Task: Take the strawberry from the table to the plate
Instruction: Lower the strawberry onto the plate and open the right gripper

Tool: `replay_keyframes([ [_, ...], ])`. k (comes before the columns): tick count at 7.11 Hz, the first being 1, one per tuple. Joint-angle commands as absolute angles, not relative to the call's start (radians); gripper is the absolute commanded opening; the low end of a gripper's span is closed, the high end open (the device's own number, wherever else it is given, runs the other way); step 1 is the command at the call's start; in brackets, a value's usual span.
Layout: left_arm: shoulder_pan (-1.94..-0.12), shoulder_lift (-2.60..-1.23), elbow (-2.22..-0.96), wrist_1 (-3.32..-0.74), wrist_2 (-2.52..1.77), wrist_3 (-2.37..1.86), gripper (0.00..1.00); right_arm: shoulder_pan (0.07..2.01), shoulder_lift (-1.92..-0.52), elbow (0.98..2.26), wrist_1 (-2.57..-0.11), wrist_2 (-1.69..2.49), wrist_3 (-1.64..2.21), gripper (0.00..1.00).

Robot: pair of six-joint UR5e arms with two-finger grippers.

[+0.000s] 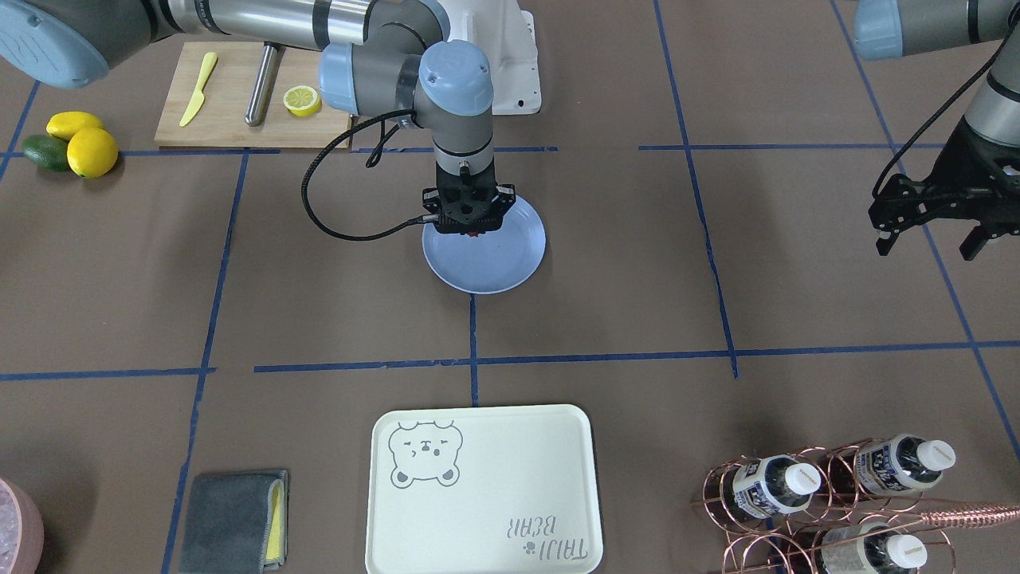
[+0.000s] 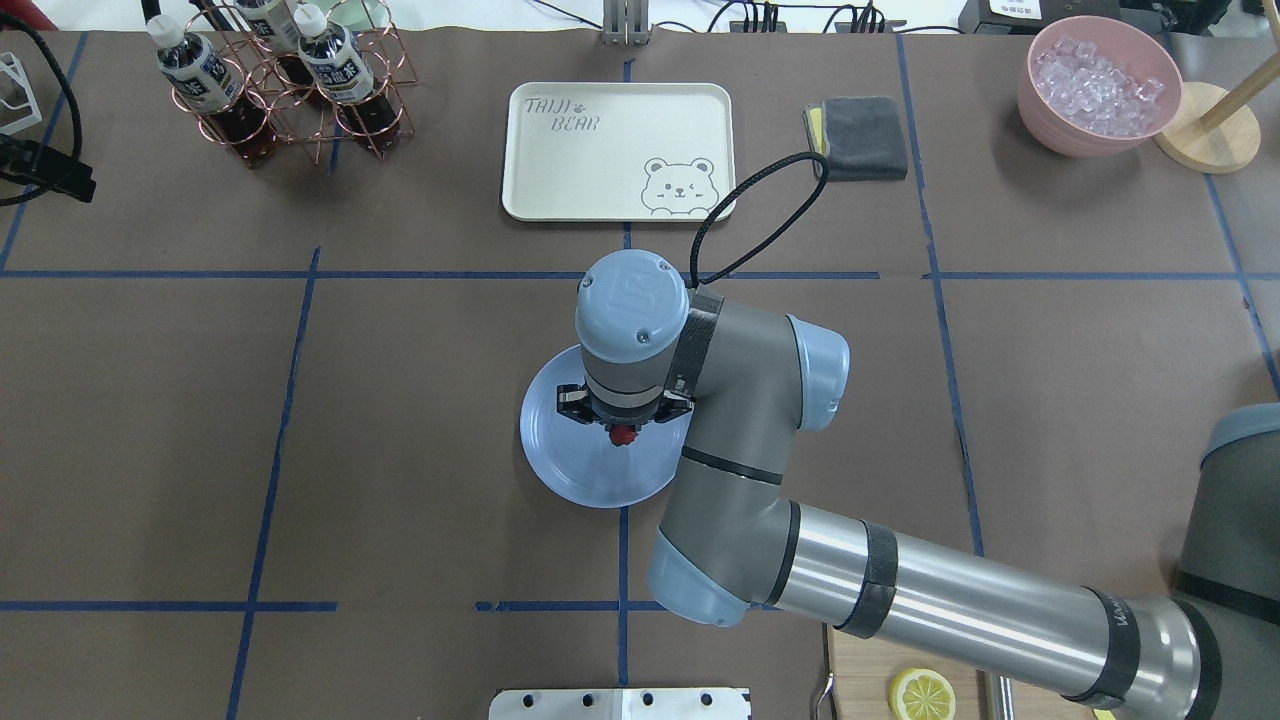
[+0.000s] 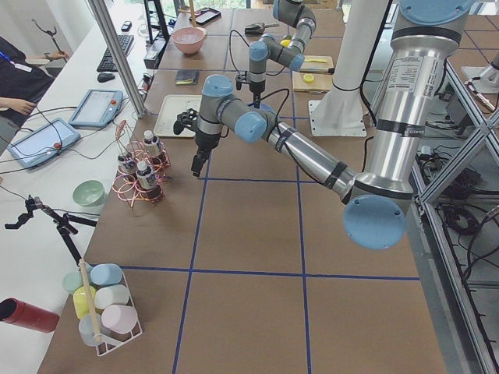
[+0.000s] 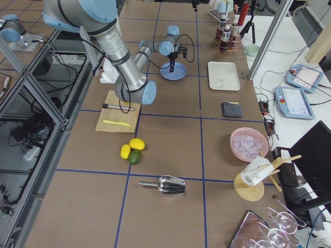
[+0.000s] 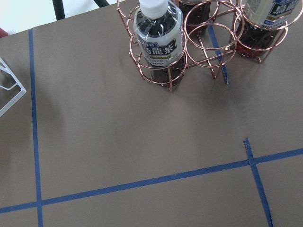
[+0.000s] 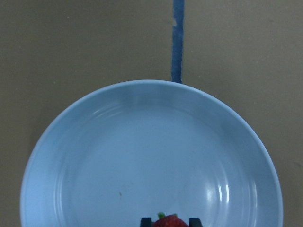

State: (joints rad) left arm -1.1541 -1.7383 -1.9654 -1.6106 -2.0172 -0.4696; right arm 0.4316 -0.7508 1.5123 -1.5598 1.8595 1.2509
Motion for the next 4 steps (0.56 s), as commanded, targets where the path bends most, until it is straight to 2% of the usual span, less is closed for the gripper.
replay_keyframes([
  [1, -1.155, -1.736, -1.967, -1.611, -2.017, -0.469, 1.0, 0.431, -0.746, 1.503, -1.536, 1.844, 1.249, 0.0],
  [4, -1.155, -1.736, -1.96, -1.611, -2.017, -0.469, 1.0, 0.431, -0.719, 1.436, -1.493, 1.829, 1.247, 0.0],
])
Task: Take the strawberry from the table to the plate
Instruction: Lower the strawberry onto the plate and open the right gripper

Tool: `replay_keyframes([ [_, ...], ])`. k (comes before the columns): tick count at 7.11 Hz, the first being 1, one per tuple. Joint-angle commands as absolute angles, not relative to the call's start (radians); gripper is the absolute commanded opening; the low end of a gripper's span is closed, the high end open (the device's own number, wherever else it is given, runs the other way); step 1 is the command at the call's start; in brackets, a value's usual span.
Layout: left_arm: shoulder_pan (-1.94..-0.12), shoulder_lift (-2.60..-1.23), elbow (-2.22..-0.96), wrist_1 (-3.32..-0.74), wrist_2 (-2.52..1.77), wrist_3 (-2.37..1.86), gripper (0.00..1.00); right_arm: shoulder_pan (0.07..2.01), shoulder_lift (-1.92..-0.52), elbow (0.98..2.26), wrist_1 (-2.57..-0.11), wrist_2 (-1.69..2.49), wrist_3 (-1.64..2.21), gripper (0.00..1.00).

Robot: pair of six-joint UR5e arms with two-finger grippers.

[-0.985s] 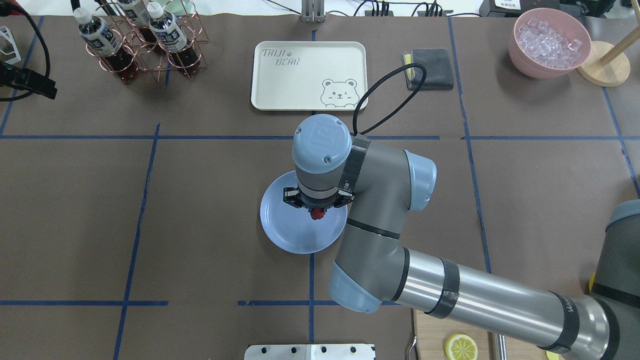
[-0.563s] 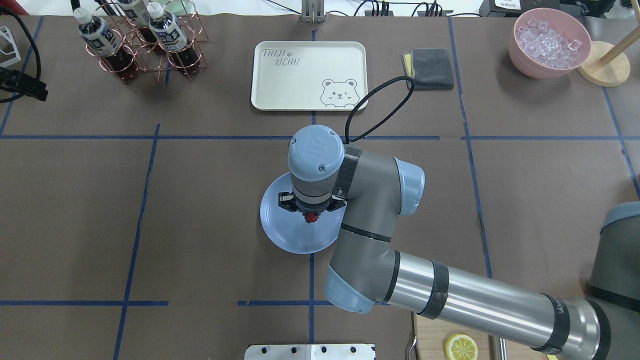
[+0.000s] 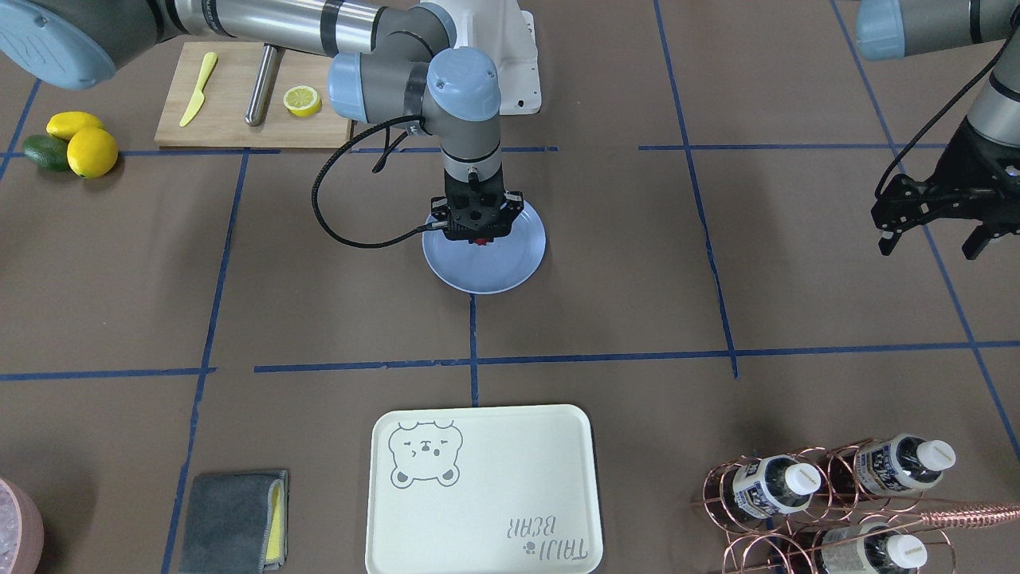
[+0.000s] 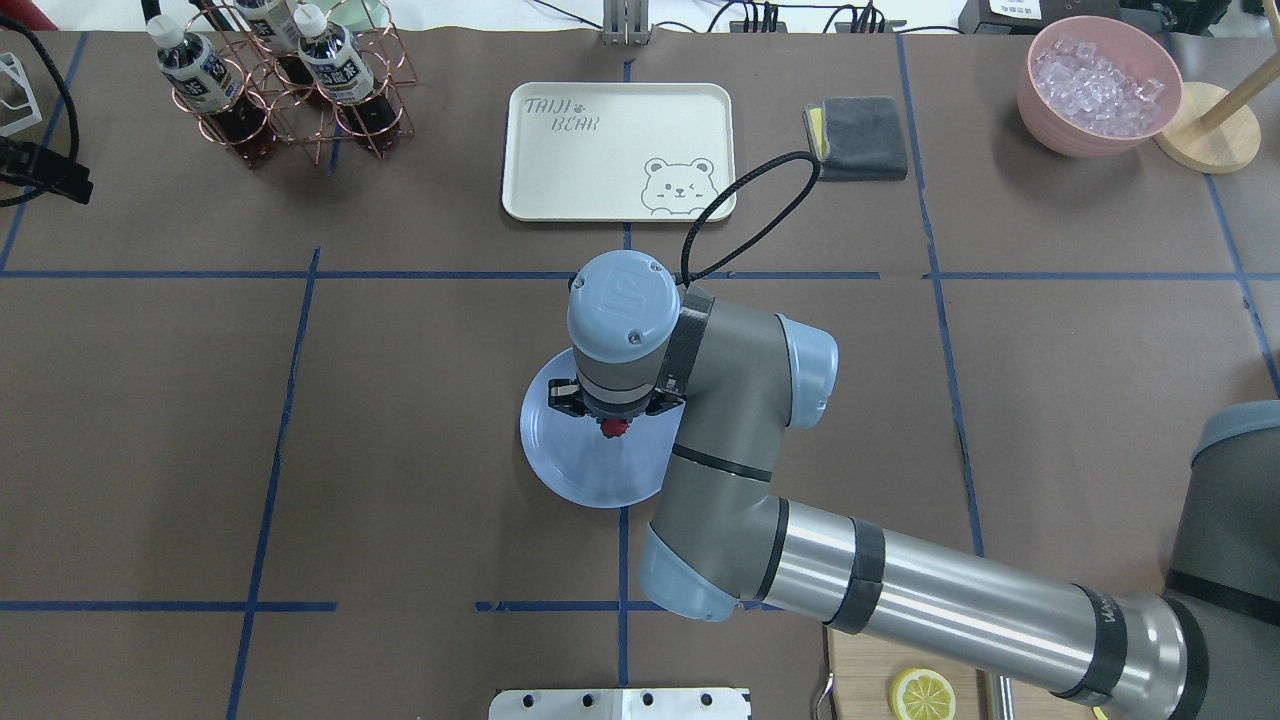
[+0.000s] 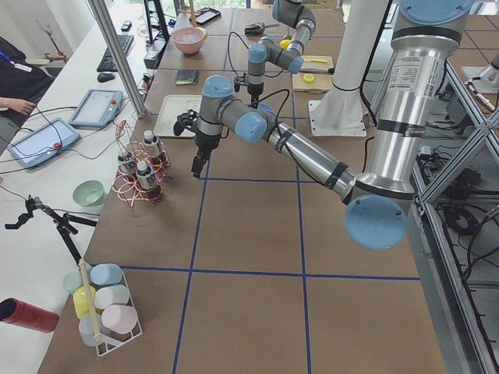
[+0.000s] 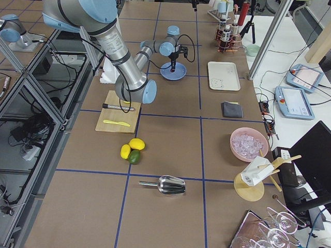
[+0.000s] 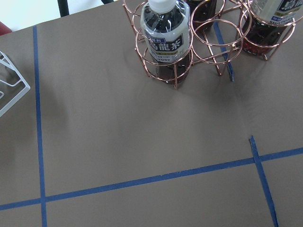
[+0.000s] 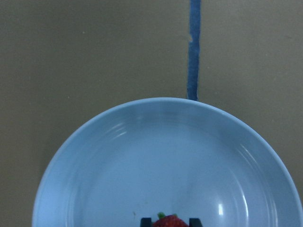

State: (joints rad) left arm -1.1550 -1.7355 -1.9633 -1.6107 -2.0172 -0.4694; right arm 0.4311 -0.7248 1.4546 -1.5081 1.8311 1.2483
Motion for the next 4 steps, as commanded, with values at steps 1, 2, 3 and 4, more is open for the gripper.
replay_keyframes([
  [1, -1.155, -1.736, -1.957, -1.611, -2.017, -0.469, 1.0, 0.43, -0.719, 1.428, -1.493, 1.829, 1.247, 0.0],
  [2, -1.155, -1.735, -1.957, -1.611, -2.017, -0.469, 1.0, 0.43, -0.718, 1.428, -1.491, 1.829, 1.249, 0.0],
  [3, -1.155, -1.736, -1.956, -1.611, -2.017, -0.469, 1.0, 0.431, -0.718, 1.428, -1.491, 1.829, 1.25, 0.33],
  [4, -1.155, -1.736, -1.957, -1.611, -2.017, -0.469, 1.0, 0.431, -0.718, 1.428, -1.49, 1.829, 1.253, 0.99],
])
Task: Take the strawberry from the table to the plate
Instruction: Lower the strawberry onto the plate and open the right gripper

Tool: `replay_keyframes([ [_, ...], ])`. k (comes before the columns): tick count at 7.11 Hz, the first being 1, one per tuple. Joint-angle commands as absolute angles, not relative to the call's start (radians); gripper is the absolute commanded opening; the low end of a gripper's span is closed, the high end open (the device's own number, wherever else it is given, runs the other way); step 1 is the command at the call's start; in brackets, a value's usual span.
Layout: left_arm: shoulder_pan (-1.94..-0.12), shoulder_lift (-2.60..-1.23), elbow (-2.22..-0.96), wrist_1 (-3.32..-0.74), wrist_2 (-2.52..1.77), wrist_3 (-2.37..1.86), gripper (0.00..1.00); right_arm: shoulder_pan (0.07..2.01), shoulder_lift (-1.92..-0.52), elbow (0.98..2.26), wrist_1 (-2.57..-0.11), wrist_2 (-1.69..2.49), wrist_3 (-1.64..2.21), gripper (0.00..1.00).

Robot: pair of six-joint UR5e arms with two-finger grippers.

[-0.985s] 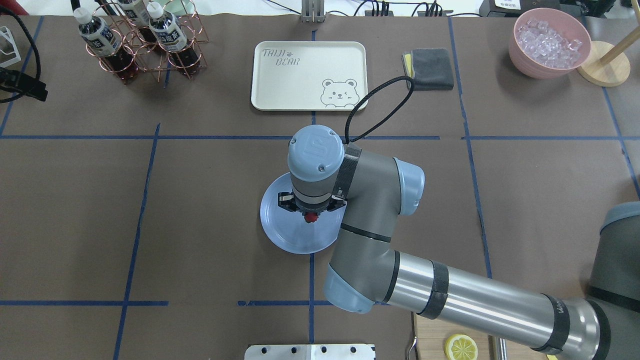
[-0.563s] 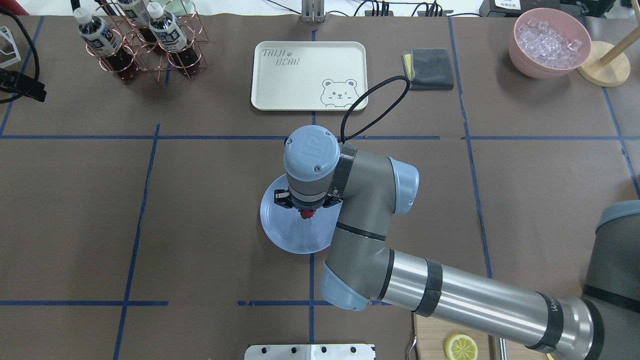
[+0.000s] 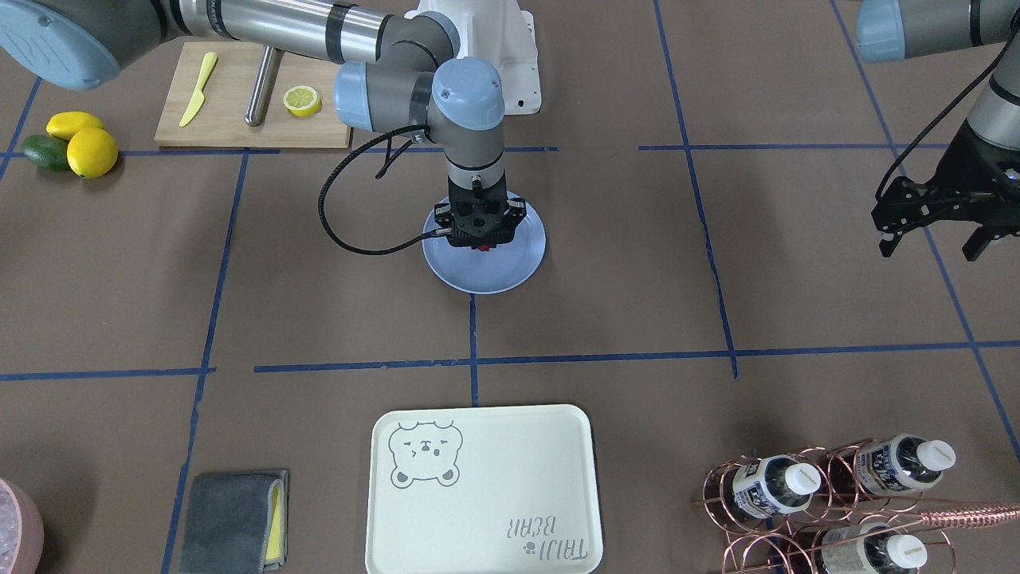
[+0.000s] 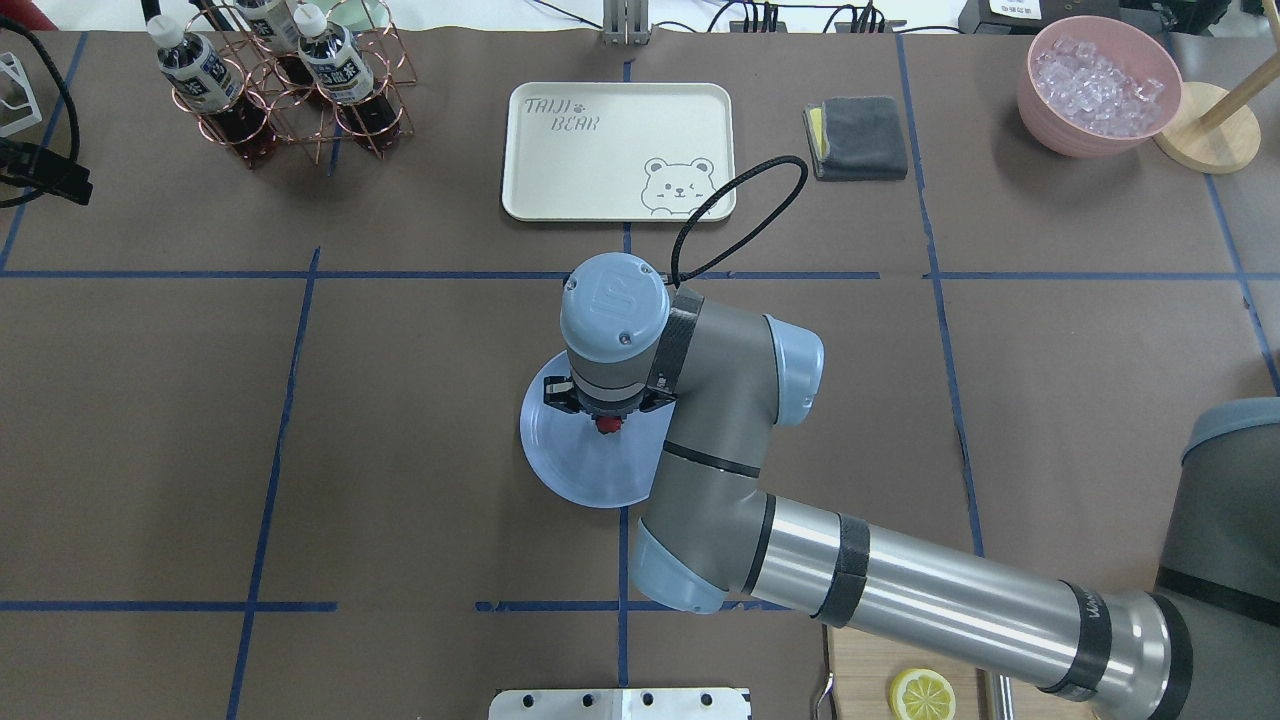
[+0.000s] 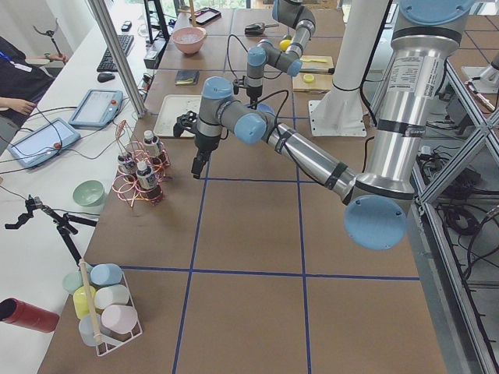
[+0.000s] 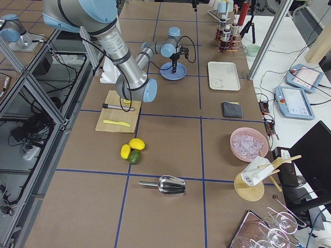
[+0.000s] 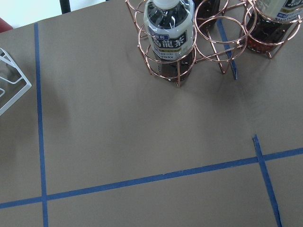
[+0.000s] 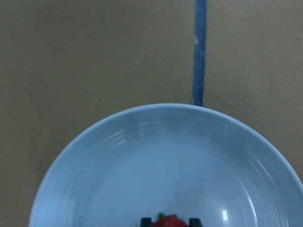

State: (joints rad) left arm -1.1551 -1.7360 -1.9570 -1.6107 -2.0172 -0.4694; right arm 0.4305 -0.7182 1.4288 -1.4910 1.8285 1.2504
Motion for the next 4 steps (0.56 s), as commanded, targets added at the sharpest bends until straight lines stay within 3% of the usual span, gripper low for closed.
replay_keyframes([
  [1, -1.155, -1.736, -1.956, -1.611, -2.017, -0.471, 1.0, 0.431, -0.716, 1.436, -1.488, 1.829, 1.268, 1.0],
  [4, -1.155, -1.736, -1.951, -1.611, -2.017, -0.471, 1.0, 0.455, -0.722, 1.497, -1.506, 1.832, 1.269, 1.0],
])
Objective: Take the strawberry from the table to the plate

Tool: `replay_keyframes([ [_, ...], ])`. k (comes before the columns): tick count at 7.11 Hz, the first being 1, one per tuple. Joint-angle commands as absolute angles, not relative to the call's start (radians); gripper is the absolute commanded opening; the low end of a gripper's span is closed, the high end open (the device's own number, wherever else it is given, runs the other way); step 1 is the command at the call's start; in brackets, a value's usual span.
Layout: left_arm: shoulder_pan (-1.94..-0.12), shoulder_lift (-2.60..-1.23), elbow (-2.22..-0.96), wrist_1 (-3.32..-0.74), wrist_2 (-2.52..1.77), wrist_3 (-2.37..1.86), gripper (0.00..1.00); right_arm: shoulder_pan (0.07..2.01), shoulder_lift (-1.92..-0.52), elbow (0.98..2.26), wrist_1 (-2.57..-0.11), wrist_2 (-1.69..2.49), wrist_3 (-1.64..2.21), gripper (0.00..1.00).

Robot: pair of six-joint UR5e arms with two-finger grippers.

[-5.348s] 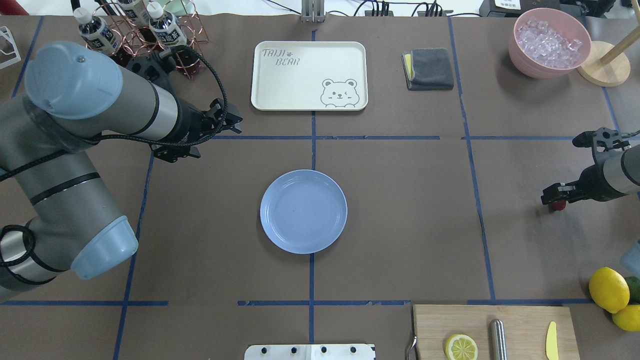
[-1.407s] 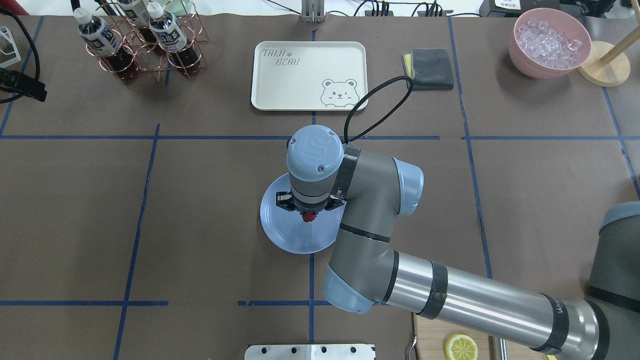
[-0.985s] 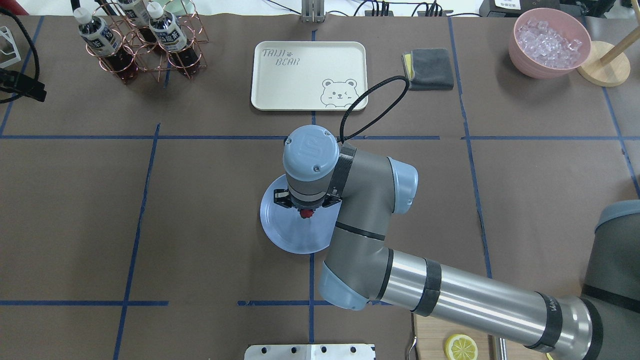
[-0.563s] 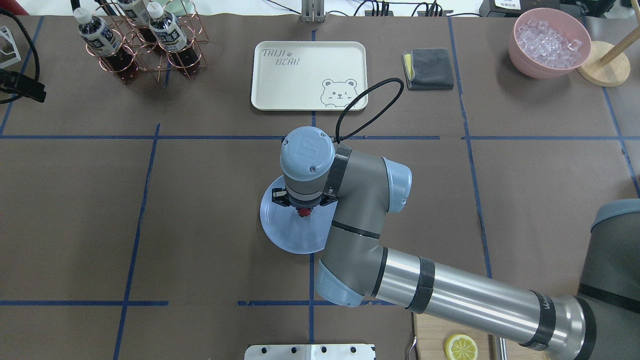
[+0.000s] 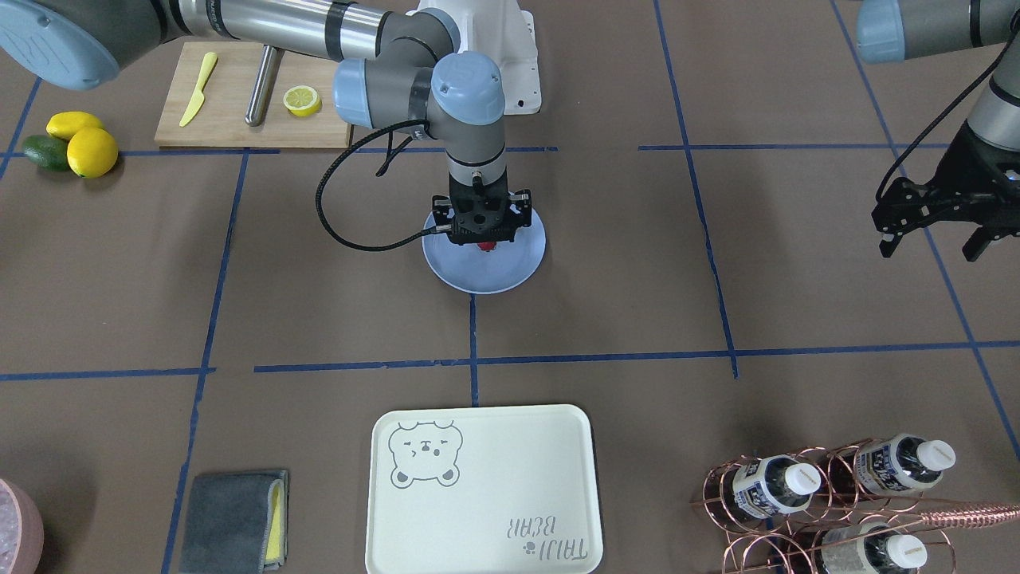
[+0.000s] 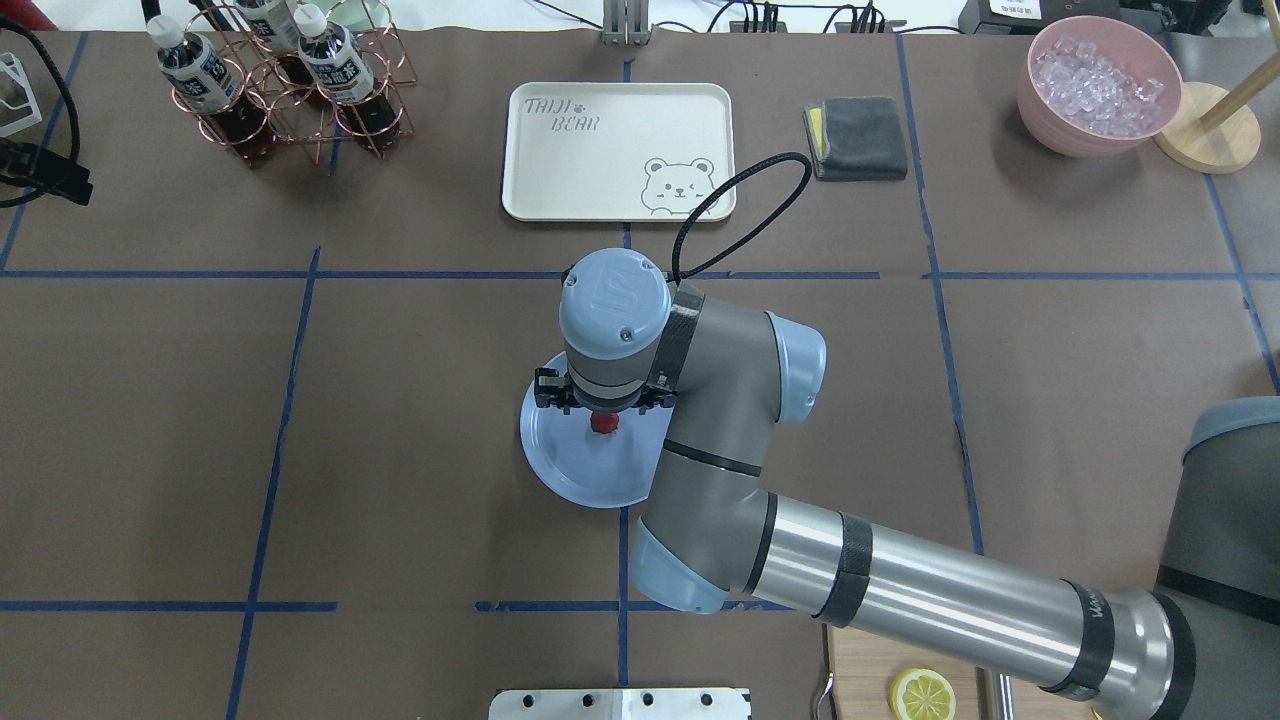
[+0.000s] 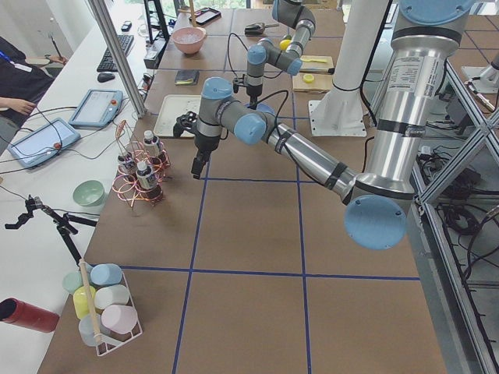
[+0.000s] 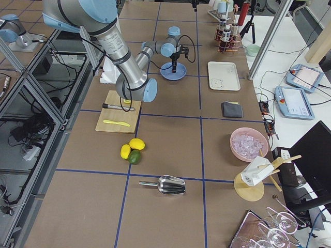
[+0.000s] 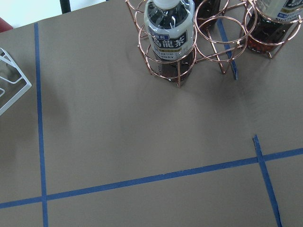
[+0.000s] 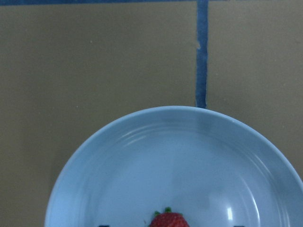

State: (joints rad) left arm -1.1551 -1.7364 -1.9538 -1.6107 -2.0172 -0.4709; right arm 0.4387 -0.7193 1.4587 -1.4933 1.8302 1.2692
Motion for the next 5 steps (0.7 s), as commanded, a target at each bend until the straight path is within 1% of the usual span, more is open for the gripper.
replay_keyframes([
  [1, -1.157, -1.735, -1.948, -1.611, -2.017, -0.469, 1.0, 0.497, -0.729, 1.57, -1.607, 1.841, 1.246, 1.0],
  [2, -1.158, -1.724, -1.947, -1.611, -2.019, -0.469, 1.0, 0.535, -0.732, 1.641, -1.749, 1.842, 1.148, 1.0],
  [3, -1.185, -1.698, -1.947, -1.611, -2.023, -0.395, 1.0, 0.592, -0.764, 1.717, -1.869, 1.847, 1.015, 1.0],
  [4, -1.257, -1.677, -1.897, -1.609, -2.089, -0.25, 1.0, 0.662, -0.849, 1.776, -1.871, 1.906, 0.932, 1.0],
  [5, -1.357, -1.677, -1.8, -1.608, -2.156, -0.095, 1.0, 0.755, -0.933, 1.811, -1.87, 2.005, 0.826, 1.0],
])
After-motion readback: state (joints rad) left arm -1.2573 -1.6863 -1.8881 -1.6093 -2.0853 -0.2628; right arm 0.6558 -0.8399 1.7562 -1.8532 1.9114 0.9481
